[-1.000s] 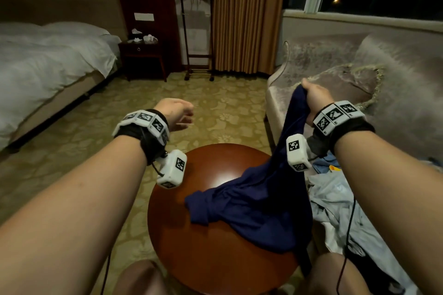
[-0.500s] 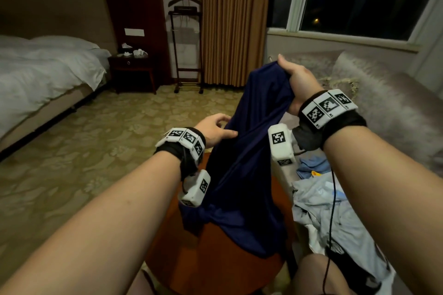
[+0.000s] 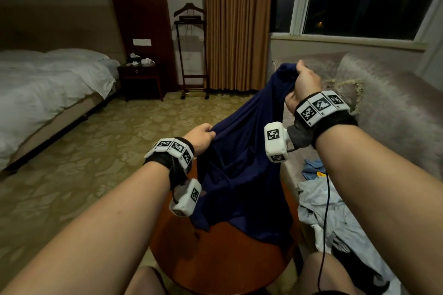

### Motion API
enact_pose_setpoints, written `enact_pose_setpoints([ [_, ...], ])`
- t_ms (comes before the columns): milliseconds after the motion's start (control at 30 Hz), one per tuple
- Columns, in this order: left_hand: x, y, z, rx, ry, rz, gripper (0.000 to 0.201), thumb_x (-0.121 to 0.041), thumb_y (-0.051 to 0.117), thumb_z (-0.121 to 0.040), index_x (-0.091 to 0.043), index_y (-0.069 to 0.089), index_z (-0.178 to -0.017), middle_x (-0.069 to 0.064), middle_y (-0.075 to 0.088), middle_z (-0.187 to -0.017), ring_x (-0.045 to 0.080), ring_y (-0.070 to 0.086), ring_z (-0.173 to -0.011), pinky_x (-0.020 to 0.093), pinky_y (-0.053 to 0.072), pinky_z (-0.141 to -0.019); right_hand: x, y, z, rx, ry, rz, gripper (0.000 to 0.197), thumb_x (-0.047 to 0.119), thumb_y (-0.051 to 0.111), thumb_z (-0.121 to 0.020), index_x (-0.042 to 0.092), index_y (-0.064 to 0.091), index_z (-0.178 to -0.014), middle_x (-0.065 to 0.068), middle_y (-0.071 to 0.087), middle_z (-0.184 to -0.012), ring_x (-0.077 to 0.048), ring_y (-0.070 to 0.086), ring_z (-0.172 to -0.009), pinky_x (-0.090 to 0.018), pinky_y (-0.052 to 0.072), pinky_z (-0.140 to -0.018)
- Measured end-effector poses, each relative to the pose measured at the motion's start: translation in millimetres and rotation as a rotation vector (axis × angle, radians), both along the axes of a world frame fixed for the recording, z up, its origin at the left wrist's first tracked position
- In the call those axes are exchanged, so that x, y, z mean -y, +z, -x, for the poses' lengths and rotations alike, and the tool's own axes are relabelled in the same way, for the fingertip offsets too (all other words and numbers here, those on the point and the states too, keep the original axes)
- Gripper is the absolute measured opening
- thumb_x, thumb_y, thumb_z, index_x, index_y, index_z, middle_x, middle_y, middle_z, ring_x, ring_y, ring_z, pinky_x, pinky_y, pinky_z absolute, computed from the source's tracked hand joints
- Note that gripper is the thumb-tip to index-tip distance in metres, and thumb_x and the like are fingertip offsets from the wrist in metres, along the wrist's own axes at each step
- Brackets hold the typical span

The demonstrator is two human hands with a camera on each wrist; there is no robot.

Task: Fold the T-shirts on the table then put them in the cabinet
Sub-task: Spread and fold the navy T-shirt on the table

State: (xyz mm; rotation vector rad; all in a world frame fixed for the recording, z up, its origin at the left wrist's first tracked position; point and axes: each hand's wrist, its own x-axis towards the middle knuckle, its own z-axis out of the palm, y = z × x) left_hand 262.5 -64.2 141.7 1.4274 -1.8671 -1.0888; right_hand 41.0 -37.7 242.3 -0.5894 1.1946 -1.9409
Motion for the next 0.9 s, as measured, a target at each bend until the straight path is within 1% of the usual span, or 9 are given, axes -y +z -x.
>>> enact_pose_setpoints([
  [67,-4.0,7.0,-3.8,-0.006,0.004,0.004,0.011,-0.012,0.058,-0.092,-0.018,0.054,-0.084,0.004,0.060,-0.090,0.022,0.058,-0.089,0.034,0.046,-0.086,-0.1,-1.9,0.6,-0.103,-0.034,-0.060,0.044,0.034,0.045,-0.100,0.002,0.050,-0.129,-0.011,0.057,-0.126,-0.025,0.056,-0.112,-0.032,0.046,-0.092],
  [200,-9.3,14.1,-13.6,0.198,-0.009,0.086,0.028,0.002,0.060,-0.082,-0.015,0.057,-0.105,0.004,0.060,-0.095,0.020,0.057,-0.087,0.026,0.044,-0.073,-3.4,-2.5,-0.2,-0.262,-0.067,-0.124,0.049,0.032,0.034,-0.103,-0.003,0.044,-0.135,-0.020,0.050,-0.138,-0.031,0.051,-0.124,-0.035,0.046,-0.095],
  [367,-8.6,6.4,-25.3,0.308,0.068,0.084,0.020,0.001,0.055,-0.082,-0.016,0.061,-0.091,0.010,0.067,-0.094,0.026,0.063,-0.087,0.030,0.050,-0.073,-10.1,1.3,3.0,-0.338,-0.143,-0.173,0.050,0.036,0.031,-0.103,0.001,0.045,-0.135,-0.017,0.050,-0.137,-0.031,0.049,-0.126,-0.037,0.041,-0.105],
  [467,-6.9,5.1,-34.0,0.409,0.169,0.089,0.017,-0.002,0.053,-0.083,-0.013,0.061,-0.072,0.009,0.062,-0.076,0.026,0.058,-0.075,0.027,0.044,-0.063,-13.7,7.5,7.1,-0.322,-0.219,-0.246,0.046,0.033,0.031,-0.103,0.006,0.045,-0.137,-0.013,0.047,-0.141,-0.029,0.045,-0.129,-0.032,0.035,-0.103],
  [567,-2.6,2.1,-43.4,0.449,0.250,0.068,0.017,-0.006,0.051,-0.084,-0.008,0.063,-0.072,0.010,0.061,-0.068,0.027,0.058,-0.066,0.030,0.046,-0.059,-9.6,5.9,14.9,-0.335,-0.252,-0.260,0.045,0.031,0.031,-0.103,0.004,0.046,-0.136,-0.015,0.047,-0.141,-0.029,0.045,-0.129,-0.030,0.036,-0.101],
  [667,0.9,-1.7,-48.0,0.388,0.311,-0.023,0.019,-0.005,0.049,-0.089,0.002,0.066,-0.084,0.019,0.070,-0.080,0.033,0.069,-0.072,0.036,0.056,-0.065,-9.4,1.6,20.5,-0.405,-0.267,-0.303,0.044,0.027,0.025,-0.104,0.002,0.044,-0.136,-0.015,0.045,-0.143,-0.027,0.043,-0.130,-0.028,0.033,-0.098],
  [767,12.2,-4.2,-55.1,0.250,0.341,-0.108,0.026,-0.011,0.048,-0.092,0.008,0.066,-0.097,0.025,0.070,-0.090,0.038,0.070,-0.083,0.046,0.058,-0.077,-12.5,-3.0,23.0,-0.521,-0.248,-0.392,0.046,0.025,0.021,-0.105,0.002,0.041,-0.139,-0.014,0.044,-0.143,-0.027,0.041,-0.131,-0.029,0.033,-0.101],
  [833,7.6,4.1,-56.1,0.065,0.302,-0.210,0.027,-0.017,0.048,-0.095,0.005,0.063,-0.097,0.023,0.069,-0.086,0.036,0.069,-0.077,0.045,0.060,-0.067,-15.6,-7.6,23.5,-0.652,-0.187,-0.464,0.047,0.025,0.018,-0.105,0.002,0.041,-0.139,-0.016,0.045,-0.142,-0.029,0.043,-0.130,-0.032,0.034,-0.102],
  [900,-4.6,17.4,-54.1,-0.206,0.266,-0.296,0.019,-0.018,0.045,-0.099,-0.006,0.056,-0.088,0.013,0.065,-0.077,0.026,0.065,-0.066,0.029,0.058,-0.050,-20.5,-6.6,25.2,-0.749,-0.170,-0.531,0.045,0.020,0.021,-0.104,-0.002,0.040,-0.138,-0.020,0.045,-0.141,-0.033,0.043,-0.129,-0.036,0.036,-0.103],
])
